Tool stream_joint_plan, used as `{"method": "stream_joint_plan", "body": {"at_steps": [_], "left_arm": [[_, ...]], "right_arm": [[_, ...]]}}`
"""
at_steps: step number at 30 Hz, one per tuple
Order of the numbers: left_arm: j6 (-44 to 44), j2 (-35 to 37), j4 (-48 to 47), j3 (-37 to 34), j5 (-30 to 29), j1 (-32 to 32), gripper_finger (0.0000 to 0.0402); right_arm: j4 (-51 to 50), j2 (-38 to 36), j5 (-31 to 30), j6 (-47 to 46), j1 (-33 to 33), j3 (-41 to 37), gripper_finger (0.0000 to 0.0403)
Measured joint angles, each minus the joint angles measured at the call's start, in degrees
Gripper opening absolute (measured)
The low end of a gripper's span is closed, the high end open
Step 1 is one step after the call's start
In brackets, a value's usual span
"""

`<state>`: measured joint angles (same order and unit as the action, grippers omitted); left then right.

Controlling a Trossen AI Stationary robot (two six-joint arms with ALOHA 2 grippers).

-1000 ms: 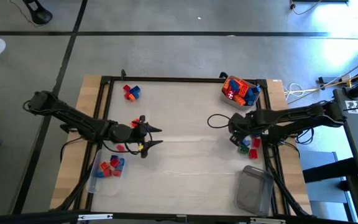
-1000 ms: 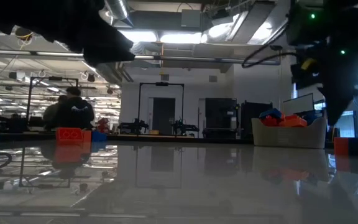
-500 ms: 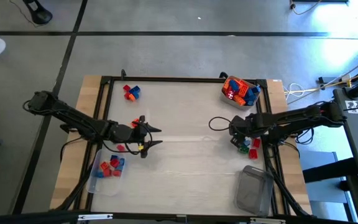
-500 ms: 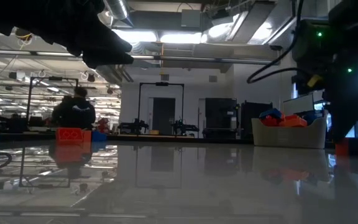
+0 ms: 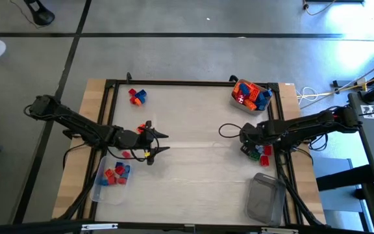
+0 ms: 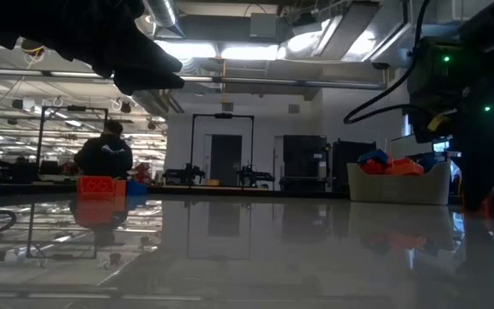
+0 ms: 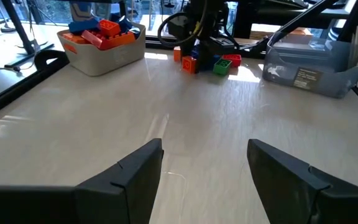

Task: Sort blocks by size
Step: Put the orange game piece into the transparent bin

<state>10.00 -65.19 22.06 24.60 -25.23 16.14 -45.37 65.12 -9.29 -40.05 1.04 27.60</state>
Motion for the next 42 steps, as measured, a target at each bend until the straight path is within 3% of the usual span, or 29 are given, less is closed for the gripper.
{"method": "stream_joint_plan", "body": {"at_steps": [6,14,25,35,42], "left_arm": [[-0.13,0.00,0.00,0.00,0.00,0.00,0.0224],[-0.15,0.00,-0.01,0.00,-0.02,0.00,0.0224],[0.00,0.00,-0.02,0.00,-0.02,0.00,0.0224],[-0.03,0.00,-0.07,0.00,-0.02,0.04,0.0224],[-6.24,-2.57,5.93,0.07,-0.12,0.04,0.0224]], "right_arm": [[1.39,0.00,-0.16,1.31,0.00,-0.21,0.0227],[0.47,-0.02,1.03,1.34,0.02,-0.12,0.0138],[5.63,0.00,1.37,4.79,0.11,3.70,0.0147],[32.97,0.43,2.74,15.08,0.11,6.00,0.0146],[49.68,3.56,8.29,16.47,0.11,6.02,0.0140]]}}
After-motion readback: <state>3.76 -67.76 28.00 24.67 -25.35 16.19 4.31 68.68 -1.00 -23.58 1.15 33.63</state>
